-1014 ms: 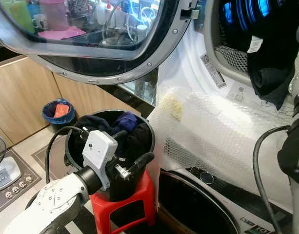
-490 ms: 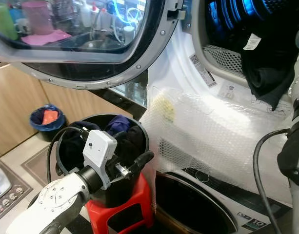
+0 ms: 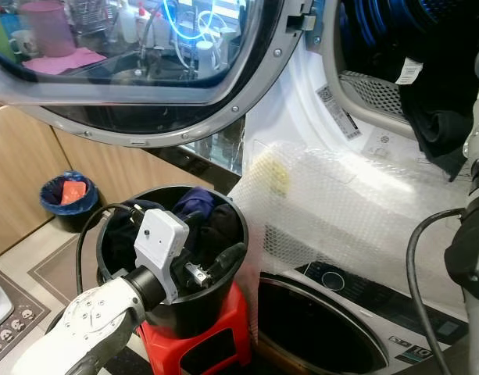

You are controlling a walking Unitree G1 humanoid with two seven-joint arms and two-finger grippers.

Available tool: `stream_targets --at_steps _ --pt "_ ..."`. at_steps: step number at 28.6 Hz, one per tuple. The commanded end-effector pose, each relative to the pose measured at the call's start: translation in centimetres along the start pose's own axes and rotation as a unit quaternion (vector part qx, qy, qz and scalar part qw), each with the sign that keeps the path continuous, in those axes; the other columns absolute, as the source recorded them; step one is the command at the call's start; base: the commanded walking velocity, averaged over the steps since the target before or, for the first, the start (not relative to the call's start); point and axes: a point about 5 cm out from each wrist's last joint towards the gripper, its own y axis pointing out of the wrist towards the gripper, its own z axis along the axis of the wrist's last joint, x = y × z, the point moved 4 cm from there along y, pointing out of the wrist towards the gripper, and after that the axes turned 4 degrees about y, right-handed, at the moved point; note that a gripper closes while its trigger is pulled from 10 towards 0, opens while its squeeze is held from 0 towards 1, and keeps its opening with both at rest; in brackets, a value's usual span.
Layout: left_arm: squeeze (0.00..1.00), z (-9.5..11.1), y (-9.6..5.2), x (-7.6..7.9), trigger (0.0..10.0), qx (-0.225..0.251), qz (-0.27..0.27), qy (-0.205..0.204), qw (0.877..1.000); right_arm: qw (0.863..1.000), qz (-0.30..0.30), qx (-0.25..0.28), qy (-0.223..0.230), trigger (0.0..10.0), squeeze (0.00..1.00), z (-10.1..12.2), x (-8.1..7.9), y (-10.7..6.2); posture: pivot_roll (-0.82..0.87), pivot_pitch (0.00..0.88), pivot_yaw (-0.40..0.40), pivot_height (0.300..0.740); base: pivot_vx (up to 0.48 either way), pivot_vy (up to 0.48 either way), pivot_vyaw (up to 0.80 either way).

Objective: Clothes washing

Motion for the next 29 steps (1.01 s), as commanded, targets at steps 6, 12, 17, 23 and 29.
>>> stream_targets --at_steps 6,12,17,23,29 --pt "0.00 0.21 0.16 0.11 10.0 0.006 -0.003 0.002 1.000 1.000 -0.003 0.026 -0.004 10.0 0.00 1.61 0.49 0.01 0.09 0.000 -0.097 0.740 0.000 0.000 -0.70" --pt "0.00 0.33 0.12 0.23 10.0 0.008 -0.009 0.013 1.000 1.000 -0.006 0.027 -0.003 10.0 0.00 1.60 0.80 -0.07 0.08 0.000 -0.094 0.740 0.000 0.000 -0.70" --pt "0.00 0.22 0.06 0.18 10.0 0.005 -0.010 0.010 1.000 1.000 -0.007 0.026 0.000 10.0 0.00 1.50 0.90 -0.11 0.08 0.000 -0.091 0.740 0.000 -0.480 -0.70" --pt "0.00 0.26 0.07 -0.02 10.0 0.008 -0.002 0.013 1.000 1.000 -0.006 0.025 0.000 10.0 0.00 1.45 0.97 -0.15 0.08 0.000 -0.091 0.740 0.000 -0.046 -0.70" --pt "0.00 0.42 0.08 -0.14 10.0 0.012 0.005 0.012 1.000 0.999 0.013 0.034 0.007 10.0 0.00 1.52 0.47 -0.15 0.09 0.000 -0.093 0.740 0.000 0.000 -0.44"
